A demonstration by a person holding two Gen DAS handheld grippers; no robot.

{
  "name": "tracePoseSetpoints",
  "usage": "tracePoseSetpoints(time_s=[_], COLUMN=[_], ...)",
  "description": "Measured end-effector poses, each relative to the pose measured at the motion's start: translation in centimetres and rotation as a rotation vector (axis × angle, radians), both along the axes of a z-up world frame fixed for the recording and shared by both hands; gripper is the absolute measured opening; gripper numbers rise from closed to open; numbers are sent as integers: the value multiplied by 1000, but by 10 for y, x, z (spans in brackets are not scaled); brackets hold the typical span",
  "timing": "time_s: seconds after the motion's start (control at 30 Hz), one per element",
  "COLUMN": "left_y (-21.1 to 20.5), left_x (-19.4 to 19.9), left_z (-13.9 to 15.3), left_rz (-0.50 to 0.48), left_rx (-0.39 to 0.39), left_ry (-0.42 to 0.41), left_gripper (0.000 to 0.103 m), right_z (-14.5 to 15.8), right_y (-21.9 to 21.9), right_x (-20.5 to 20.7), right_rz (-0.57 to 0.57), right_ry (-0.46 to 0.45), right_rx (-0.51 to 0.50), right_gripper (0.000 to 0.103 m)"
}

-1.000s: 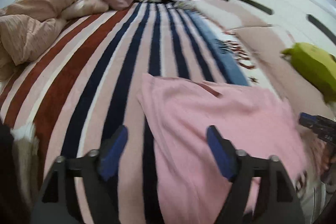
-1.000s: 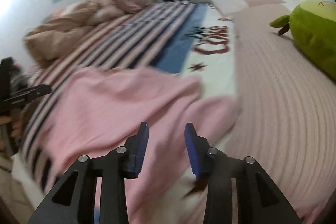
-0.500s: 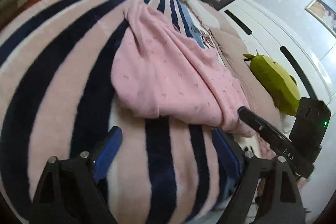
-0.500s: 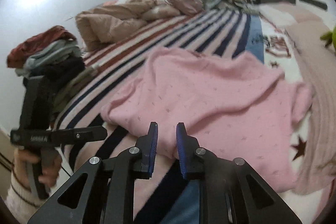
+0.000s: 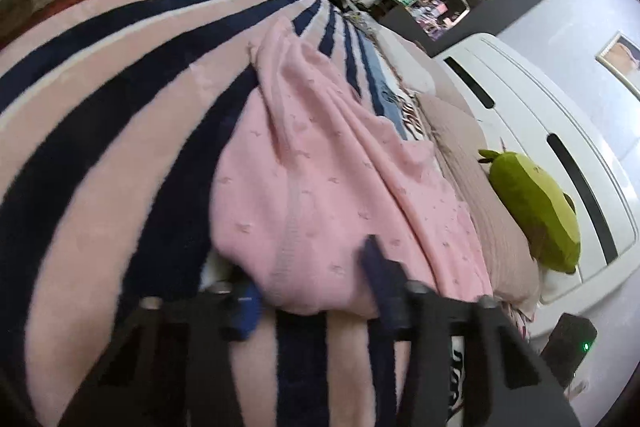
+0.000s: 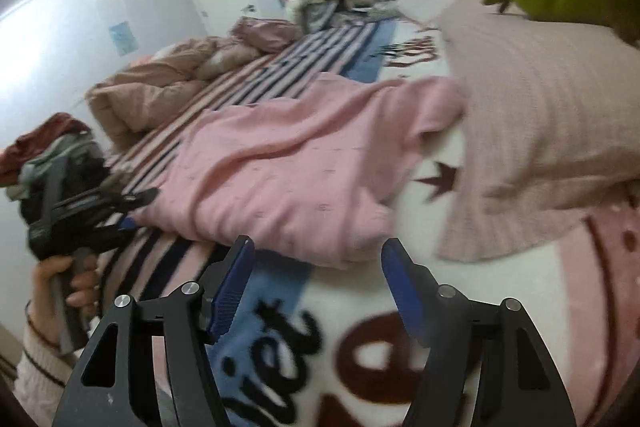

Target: Fold small clothes

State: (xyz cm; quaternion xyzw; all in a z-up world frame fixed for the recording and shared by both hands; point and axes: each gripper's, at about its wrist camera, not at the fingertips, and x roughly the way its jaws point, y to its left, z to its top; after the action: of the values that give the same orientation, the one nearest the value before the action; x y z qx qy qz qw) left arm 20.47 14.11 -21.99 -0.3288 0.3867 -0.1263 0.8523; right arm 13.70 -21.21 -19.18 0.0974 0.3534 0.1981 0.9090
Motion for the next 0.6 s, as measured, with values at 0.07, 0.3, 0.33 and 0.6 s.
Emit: tracePoseSetpoints(time_s=[0.07, 0.3, 0.33, 0.6], left_y=[5, 18, 17, 26], left_x=[-4, -26, -32, -88], left_z=[-1, 17, 21, 31], left_rz=[24, 43, 29, -48], left_rx=[-9, 46, 53, 116], left_ry=[-22, -98, -103, -86], left_gripper=[15, 11, 11, 12], right_z=[-2, -3, -2, 13], right_y=[5, -3, -7, -30], right_x=[3, 1, -5, -56], right_rz=[-30, -98, -95, -85], right_ry=[-9, -8, -4, 24], right_rx=[-14, -82, -71, -78], right_gripper=[32, 4, 4, 5])
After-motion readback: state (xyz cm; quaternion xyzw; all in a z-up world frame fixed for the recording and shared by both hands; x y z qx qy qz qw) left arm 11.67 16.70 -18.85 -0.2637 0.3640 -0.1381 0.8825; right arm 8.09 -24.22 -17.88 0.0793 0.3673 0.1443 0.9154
